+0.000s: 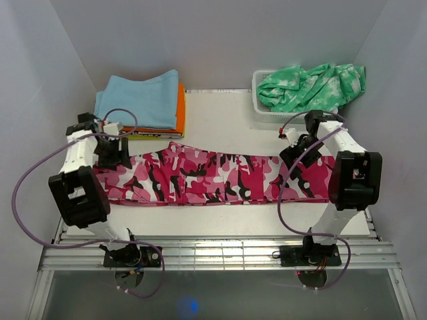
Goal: Fold and stack the trousers
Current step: Fold the trousers
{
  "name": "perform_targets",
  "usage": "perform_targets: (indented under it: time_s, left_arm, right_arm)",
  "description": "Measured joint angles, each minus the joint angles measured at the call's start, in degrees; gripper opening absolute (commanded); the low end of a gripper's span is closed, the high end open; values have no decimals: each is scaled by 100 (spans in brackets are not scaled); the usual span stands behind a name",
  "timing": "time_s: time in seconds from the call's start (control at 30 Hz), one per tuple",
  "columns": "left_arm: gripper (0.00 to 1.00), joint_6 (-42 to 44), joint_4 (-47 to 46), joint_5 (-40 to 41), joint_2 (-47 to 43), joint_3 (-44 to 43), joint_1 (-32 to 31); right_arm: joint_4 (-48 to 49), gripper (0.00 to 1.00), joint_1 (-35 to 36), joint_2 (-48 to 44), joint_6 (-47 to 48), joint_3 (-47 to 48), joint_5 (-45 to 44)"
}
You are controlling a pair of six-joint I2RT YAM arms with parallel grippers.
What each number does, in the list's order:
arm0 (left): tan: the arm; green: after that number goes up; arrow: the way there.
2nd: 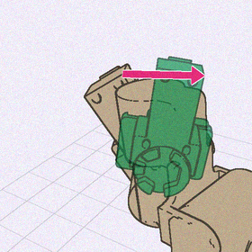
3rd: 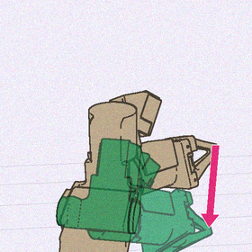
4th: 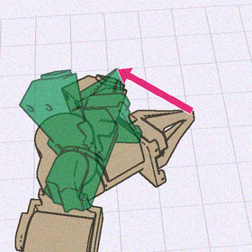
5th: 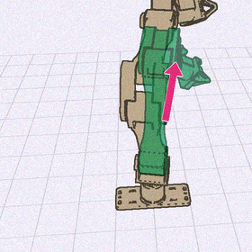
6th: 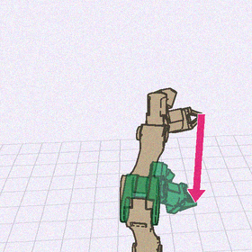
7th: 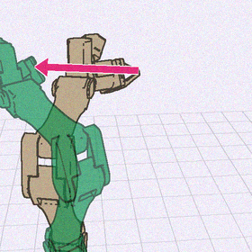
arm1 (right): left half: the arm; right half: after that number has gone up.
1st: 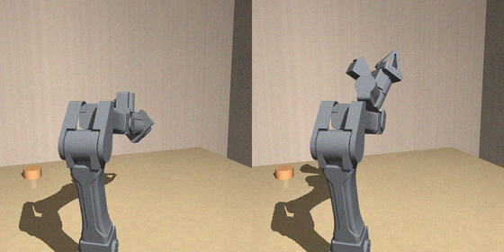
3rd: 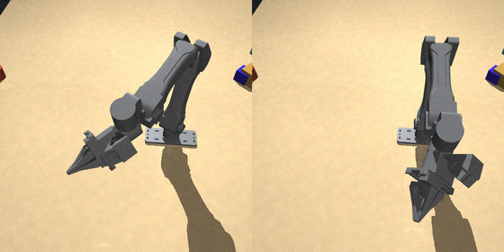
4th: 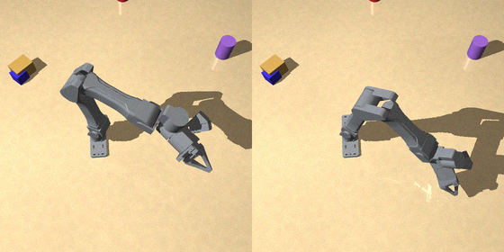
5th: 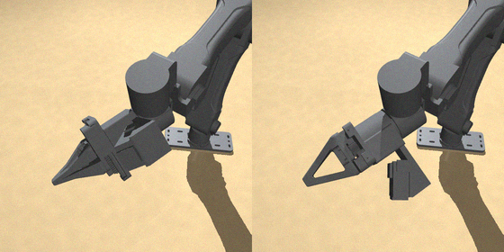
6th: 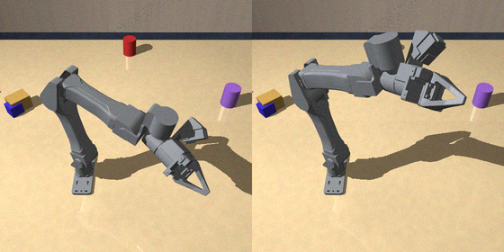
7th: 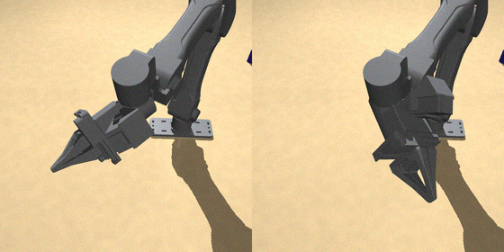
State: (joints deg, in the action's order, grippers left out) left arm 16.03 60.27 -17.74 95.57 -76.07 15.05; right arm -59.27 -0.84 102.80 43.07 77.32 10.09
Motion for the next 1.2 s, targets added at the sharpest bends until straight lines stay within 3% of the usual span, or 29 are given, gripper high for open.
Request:
perform_targets:
  time_s: [0.17, 0.27, 0.8, 1.2]
  left_arm:
    - [77, 354, 74, -107, -431, 352, 1379]
    - [77, 549, 11, -116, -428, 588, 1808]
    - [73, 946, -675, 4, -407, 1480, 2747]
    - [66, 1045, -868, -42, -144, 1648, 3032]
  right_arm:
    - [-61, 97, 433, -463, 48, -675, 83]
    - [-22, 95, 584, -446, 59, -957, 76]
    - [269, 98, 603, 15, 26, -1097, -487]
    - [286, 100, 664, 79, -48, -1123, -739]
